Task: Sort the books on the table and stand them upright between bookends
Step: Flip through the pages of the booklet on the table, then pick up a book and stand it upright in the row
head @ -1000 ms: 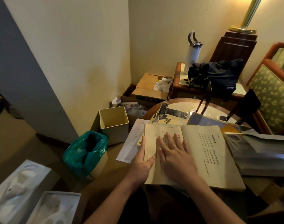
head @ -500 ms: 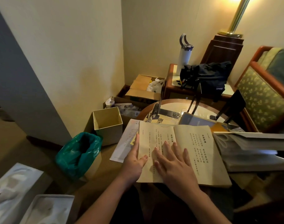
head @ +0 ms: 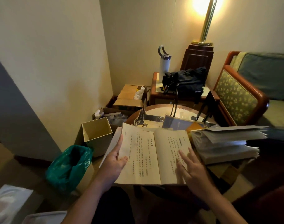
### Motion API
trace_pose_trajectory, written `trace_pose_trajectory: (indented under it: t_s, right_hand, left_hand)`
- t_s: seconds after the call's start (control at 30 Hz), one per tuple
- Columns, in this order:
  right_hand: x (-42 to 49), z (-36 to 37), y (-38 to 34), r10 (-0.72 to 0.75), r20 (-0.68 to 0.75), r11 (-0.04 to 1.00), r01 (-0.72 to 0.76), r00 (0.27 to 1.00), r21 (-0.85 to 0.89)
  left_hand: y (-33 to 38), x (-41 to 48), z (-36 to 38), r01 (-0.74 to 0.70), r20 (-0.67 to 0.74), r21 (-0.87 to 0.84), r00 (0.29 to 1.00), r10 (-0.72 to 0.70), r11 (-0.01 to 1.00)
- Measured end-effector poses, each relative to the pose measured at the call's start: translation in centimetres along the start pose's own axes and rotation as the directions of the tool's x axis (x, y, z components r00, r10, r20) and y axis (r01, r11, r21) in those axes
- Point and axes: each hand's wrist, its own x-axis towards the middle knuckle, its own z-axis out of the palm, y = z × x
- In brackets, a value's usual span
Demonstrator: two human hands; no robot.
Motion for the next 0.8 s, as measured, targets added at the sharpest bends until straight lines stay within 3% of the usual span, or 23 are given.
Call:
trace_pose_trajectory:
  t_s: [0.23, 0.43, 0.6, 0.8]
  right_hand:
    - [0.0, -1.9, -1.4, -0.014, -0.129, 0.997, 0.024, 0.992, 0.077]
    - [-0.1, -4.3, -2.4, 0.012, -0.14, 0.98, 0.016, 0.99, 0.196]
    - [-0.3, -4.6, -3.2, 0.113, 0.023, 0.907, -0.112, 0.993, 0.406]
    - [-0.6, -5.1, -5.3, 0.036, 0.042, 0.816, -0.054, 0.998, 0.575]
  left_hand:
    - [1.0, -1.2, -0.5, 0.028, 0.004, -0.028, 1.0, -0.028, 0.999]
    - [3.0, -1.3, -0.9, -0.024, 0.055, 0.007, 0.998, 0.024, 1.0]
    - [4.8, -1.4, 0.5, -0.053, 0.083, 0.079, 0.995, 0.047, 0.995]
    - [6.7, -1.5, 3.8, -0.096, 0.137, 0.028, 0.986, 0.091, 0.995]
